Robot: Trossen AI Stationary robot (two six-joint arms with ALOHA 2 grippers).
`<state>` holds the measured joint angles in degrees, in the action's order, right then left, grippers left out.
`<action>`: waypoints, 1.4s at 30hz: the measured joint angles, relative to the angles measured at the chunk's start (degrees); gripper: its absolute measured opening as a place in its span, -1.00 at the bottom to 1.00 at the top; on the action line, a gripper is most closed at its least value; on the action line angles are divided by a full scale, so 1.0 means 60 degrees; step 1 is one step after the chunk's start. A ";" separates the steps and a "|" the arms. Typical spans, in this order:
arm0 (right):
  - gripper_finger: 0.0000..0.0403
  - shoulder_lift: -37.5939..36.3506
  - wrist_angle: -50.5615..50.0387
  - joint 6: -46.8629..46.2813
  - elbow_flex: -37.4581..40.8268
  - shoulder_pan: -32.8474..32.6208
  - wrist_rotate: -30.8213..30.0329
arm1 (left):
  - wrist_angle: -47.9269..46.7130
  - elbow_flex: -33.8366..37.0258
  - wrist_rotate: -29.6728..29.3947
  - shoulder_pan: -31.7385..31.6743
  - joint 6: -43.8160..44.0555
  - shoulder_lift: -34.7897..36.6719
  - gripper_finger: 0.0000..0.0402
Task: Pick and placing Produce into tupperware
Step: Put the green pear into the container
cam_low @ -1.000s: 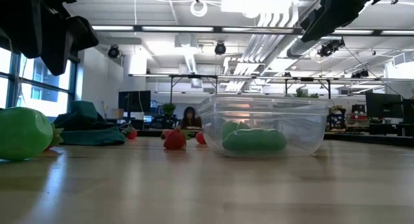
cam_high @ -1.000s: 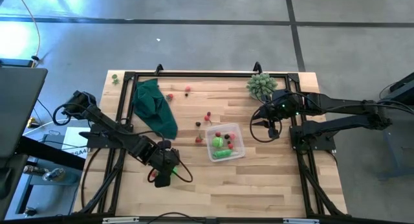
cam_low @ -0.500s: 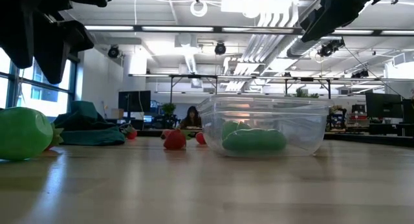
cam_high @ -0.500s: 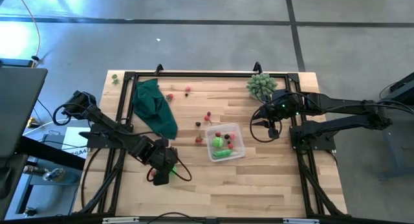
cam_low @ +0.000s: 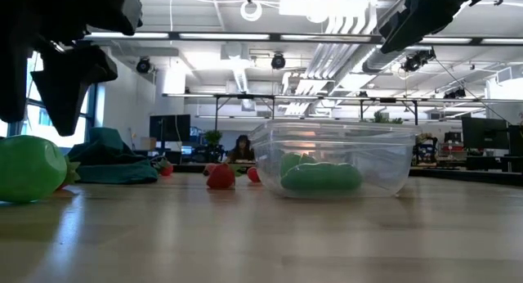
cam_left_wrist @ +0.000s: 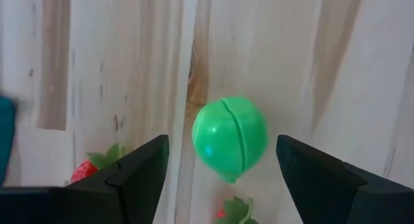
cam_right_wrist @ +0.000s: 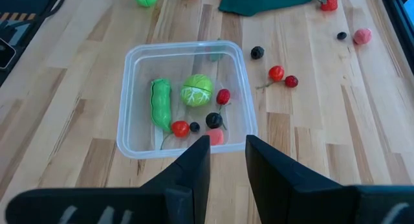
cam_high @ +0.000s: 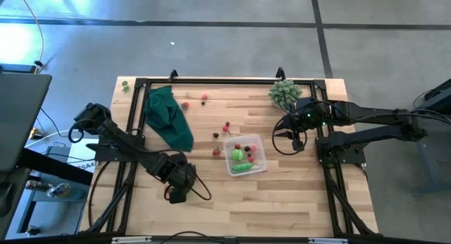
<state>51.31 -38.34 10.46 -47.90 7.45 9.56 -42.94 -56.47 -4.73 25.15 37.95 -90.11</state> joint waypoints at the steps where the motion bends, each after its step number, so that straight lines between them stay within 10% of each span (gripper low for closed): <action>1: -0.56 0.0000 -0.0002 0.0000 0.0000 -0.0002 -0.0003 | 0.0012 0.0000 0.0037 0.0000 0.0002 -0.0043 0.38; 42: -0.56 0.0000 -0.0002 0.0001 0.0000 -0.0002 0.0000 | 0.0045 0.0000 0.0820 0.0000 -0.0267 -0.1061 0.38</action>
<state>51.31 -38.35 10.46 -47.90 7.44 9.56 -42.67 -56.47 0.19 25.15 36.35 -96.48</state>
